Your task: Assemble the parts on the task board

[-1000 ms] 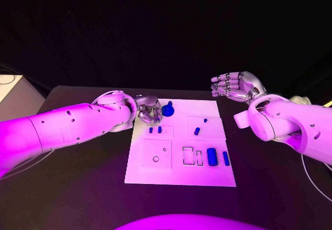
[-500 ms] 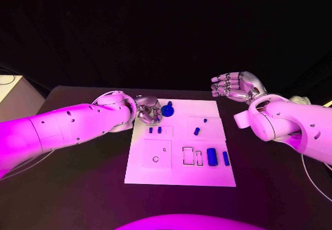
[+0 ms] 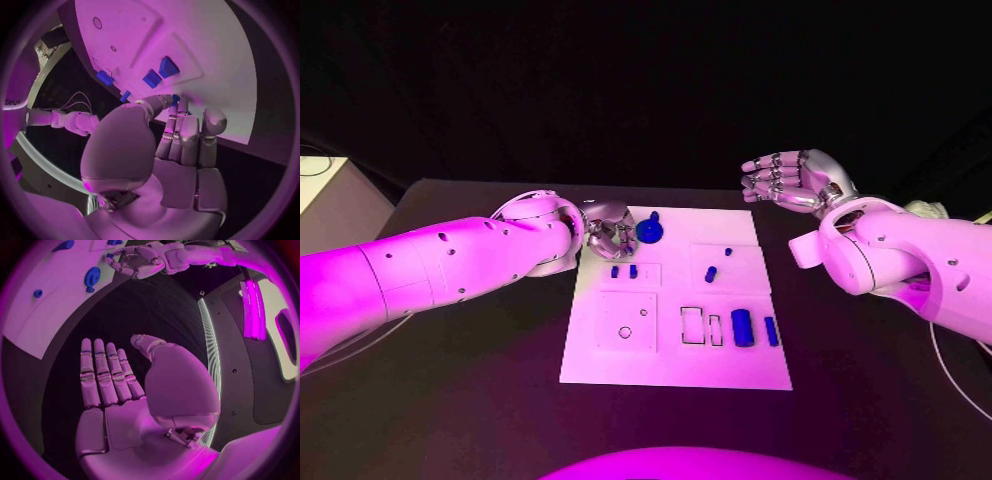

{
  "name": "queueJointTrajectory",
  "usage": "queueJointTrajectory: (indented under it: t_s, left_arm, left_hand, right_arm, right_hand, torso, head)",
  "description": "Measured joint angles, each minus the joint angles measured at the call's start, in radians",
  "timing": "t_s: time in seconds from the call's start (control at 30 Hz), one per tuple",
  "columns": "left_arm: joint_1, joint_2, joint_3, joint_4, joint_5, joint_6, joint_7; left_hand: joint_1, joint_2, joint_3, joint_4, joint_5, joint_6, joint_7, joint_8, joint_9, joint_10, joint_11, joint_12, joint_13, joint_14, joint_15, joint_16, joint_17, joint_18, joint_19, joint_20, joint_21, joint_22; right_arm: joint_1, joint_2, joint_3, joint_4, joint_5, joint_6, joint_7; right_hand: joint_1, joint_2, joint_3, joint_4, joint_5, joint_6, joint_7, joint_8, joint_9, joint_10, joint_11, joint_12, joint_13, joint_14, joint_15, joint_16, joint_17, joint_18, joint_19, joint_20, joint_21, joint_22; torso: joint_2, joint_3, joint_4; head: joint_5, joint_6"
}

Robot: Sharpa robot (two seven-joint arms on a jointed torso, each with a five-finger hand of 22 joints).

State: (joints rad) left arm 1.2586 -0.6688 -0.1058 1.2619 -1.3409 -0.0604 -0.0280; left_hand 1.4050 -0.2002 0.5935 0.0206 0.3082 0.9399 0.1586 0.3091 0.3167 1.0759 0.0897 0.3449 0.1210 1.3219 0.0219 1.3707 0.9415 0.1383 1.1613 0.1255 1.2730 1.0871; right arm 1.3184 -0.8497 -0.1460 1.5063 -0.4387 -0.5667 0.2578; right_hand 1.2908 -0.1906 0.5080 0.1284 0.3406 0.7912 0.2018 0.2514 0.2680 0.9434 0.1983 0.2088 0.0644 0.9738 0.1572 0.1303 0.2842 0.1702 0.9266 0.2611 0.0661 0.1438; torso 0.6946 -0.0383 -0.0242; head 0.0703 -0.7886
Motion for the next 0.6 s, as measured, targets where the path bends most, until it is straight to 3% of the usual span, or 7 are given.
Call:
queueJointTrajectory:
  t_s: [0.13,0.6]
  left_arm:
    - [-0.001,-0.001,-0.001,0.000,0.001,-0.001,0.000]
    - [-0.003,-0.006,-0.002,0.006,0.005,-0.011,-0.003]
  left_hand:
    - [-0.011,-0.011,0.000,0.000,0.000,-0.026,0.001,-0.023,-0.007,0.000,0.000,-0.012,0.000,-0.003,0.003,0.000,-0.006,0.000,-0.007,0.000,-0.004,-0.007]
    - [-0.023,-0.023,0.000,0.000,0.000,-0.043,0.004,-0.043,-0.014,-0.013,0.012,-0.034,0.000,-0.011,0.011,0.000,-0.014,0.000,-0.011,0.003,-0.009,-0.013]
  right_arm:
    - [0.000,0.000,0.000,0.000,0.000,0.000,0.000]
    - [-0.001,-0.001,0.000,-0.001,0.000,0.000,-0.001]
  right_hand:
    - [0.000,0.000,0.000,0.000,0.000,0.000,0.000,0.000,0.000,0.000,0.000,0.000,0.000,0.000,0.000,0.000,0.000,0.000,0.000,0.000,0.000,0.000]
    - [0.000,0.000,0.000,0.000,0.000,0.000,0.000,0.000,0.000,0.000,0.000,0.000,0.000,0.000,0.000,0.000,-0.001,0.000,0.000,0.000,0.000,-0.002]
  torso:
    - [0.000,0.0000,0.0000]
    - [0.001,0.0002,-0.0005]
  head:
    - [0.000,0.000]
    - [0.000,-0.001]
